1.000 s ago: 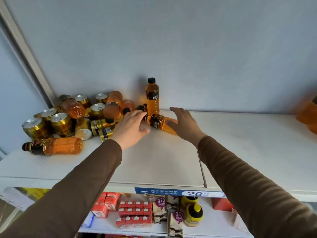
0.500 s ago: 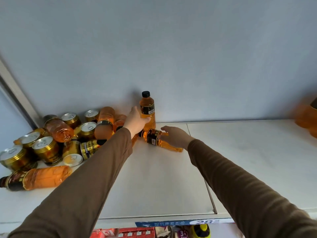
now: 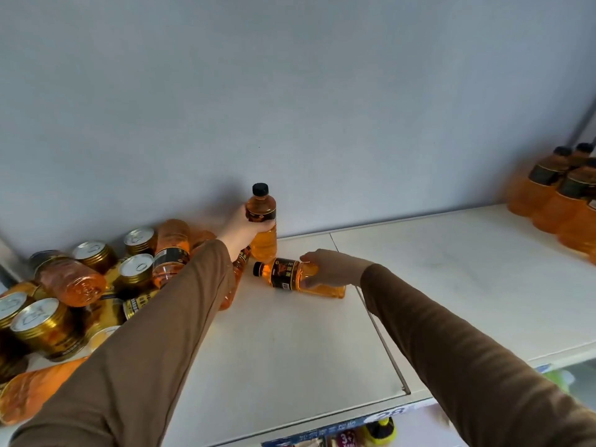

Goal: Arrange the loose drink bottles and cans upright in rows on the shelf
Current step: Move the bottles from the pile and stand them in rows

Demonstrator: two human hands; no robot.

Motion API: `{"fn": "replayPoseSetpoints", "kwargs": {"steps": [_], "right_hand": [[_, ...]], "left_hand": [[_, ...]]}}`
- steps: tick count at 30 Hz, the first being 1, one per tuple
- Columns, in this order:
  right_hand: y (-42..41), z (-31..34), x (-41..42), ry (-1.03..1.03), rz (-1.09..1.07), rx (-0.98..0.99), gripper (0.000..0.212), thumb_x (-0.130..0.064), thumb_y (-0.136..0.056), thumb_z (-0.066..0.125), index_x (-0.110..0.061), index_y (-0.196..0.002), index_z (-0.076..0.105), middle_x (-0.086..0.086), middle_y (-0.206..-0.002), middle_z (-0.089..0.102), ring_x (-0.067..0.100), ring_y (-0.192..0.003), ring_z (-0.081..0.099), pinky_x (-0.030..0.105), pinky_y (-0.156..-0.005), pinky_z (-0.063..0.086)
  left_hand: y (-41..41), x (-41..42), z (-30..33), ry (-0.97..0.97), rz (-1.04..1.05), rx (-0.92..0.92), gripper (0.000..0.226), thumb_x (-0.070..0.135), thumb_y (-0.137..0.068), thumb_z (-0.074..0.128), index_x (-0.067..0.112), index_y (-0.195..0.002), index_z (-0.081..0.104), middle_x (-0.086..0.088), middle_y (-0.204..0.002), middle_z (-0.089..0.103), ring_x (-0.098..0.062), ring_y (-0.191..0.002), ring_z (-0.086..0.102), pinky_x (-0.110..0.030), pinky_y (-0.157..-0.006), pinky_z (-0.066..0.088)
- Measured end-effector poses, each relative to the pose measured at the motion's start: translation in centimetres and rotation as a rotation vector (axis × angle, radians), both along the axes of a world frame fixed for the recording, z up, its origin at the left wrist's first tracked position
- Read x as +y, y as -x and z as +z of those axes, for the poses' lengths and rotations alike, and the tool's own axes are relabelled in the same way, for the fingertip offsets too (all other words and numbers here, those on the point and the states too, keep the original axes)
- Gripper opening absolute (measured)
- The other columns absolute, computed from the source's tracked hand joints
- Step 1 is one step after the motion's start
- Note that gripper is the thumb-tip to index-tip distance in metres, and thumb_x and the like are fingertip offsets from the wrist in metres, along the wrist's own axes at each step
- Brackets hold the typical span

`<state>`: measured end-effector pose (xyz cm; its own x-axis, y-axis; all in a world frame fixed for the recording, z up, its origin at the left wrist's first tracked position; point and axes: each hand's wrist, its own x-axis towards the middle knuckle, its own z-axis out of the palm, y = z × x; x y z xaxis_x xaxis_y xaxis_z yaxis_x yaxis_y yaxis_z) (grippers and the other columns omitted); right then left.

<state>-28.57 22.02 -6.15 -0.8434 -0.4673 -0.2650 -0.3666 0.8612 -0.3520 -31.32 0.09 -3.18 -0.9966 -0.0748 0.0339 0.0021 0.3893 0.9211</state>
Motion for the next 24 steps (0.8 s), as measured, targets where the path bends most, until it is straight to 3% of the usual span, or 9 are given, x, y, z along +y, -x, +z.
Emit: {"fn": "replayPoseSetpoints", "kwargs": {"steps": [2, 7, 11, 15, 18, 21, 24], "right_hand": [[-0.1, -0.1, 0.6, -0.054, 0.009, 0.010, 0.073, -0.051, -0.085, 0.068, -0.023, -0.146, 0.040, 0.006, -0.136, 0.049, 0.026, -0.121, 0.048, 0.035, -0.095, 0.045], [-0.9, -0.3, 0.9, -0.095, -0.031, 0.032, 0.073, -0.056, -0.080, 0.069, -0.022, -0.140, 0.041, 0.005, -0.129, 0.052, 0.022, -0.109, 0.051, 0.035, -0.087, 0.049], [-2.1, -0.7, 0.0, -0.041, -0.125, 0.070, 0.072, -0.065, -0.078, 0.066, -0.021, -0.130, 0.045, 0.001, -0.114, 0.060, 0.018, -0.094, 0.054, 0.033, -0.079, 0.048], [-3.2, -0.8, -0.3, -0.031, -0.145, 0.125, 0.064, -0.059, -0.078, 0.069, -0.023, -0.127, 0.052, -0.001, -0.115, 0.061, 0.017, -0.095, 0.051, 0.034, -0.079, 0.045], [-3.8, -0.8, 0.4, 0.087, -0.200, 0.146, 0.060, -0.053, -0.075, 0.073, -0.025, -0.125, 0.055, -0.002, -0.111, 0.061, 0.018, -0.098, 0.054, 0.032, -0.078, 0.045], [-4.3, -0.1, 2.1, 0.273, -0.291, 0.147, 0.054, -0.046, -0.073, 0.077, -0.028, -0.120, 0.058, -0.006, -0.102, 0.060, 0.016, -0.094, 0.055, 0.028, -0.072, 0.041], [-5.0, 0.8, 4.5, 0.473, -0.408, 0.130, 0.047, -0.038, -0.071, 0.080, -0.028, -0.113, 0.060, -0.006, -0.098, 0.064, 0.017, -0.091, 0.060, 0.032, -0.075, 0.050]], "left_hand": [[0.1, -0.1, -0.2, -0.001, -0.025, -0.009, 0.050, 0.021, -0.082, 0.082, 0.013, -0.125, 0.059, -0.009, -0.117, 0.068, -0.027, -0.111, 0.063, -0.052, -0.103, 0.048], [0.4, -0.3, -0.5, 0.068, -0.021, -0.030, 0.077, 0.032, -0.072, 0.088, 0.018, -0.132, 0.042, -0.005, -0.125, 0.057, -0.026, -0.116, 0.057, -0.050, -0.102, 0.048], [0.7, -0.4, -0.6, 0.116, -0.087, -0.038, 0.071, 0.027, -0.076, 0.086, 0.022, -0.133, 0.044, -0.002, -0.124, 0.058, -0.025, -0.116, 0.056, -0.052, -0.104, 0.045], [0.5, -0.6, -0.4, 0.116, -0.142, -0.046, 0.069, 0.022, -0.078, 0.084, 0.020, -0.136, 0.048, -0.004, -0.127, 0.061, -0.026, -0.120, 0.056, -0.053, -0.107, 0.043], [0.1, -0.5, -0.2, 0.114, -0.138, -0.008, 0.065, 0.025, -0.079, 0.084, 0.019, -0.135, 0.051, -0.004, -0.126, 0.063, -0.026, -0.118, 0.058, -0.052, -0.106, 0.044], [-0.2, 0.1, 0.1, 0.057, -0.130, 0.061, 0.047, 0.026, -0.078, 0.084, 0.025, -0.119, 0.061, 0.000, -0.113, 0.068, -0.021, -0.108, 0.063, -0.046, -0.100, 0.049], [-0.5, 1.8, 1.0, 0.082, -0.115, 0.148, 0.036, 0.031, -0.078, 0.084, 0.034, -0.106, 0.061, 0.012, -0.101, 0.068, -0.009, -0.095, 0.063, -0.032, -0.085, 0.050]]}}
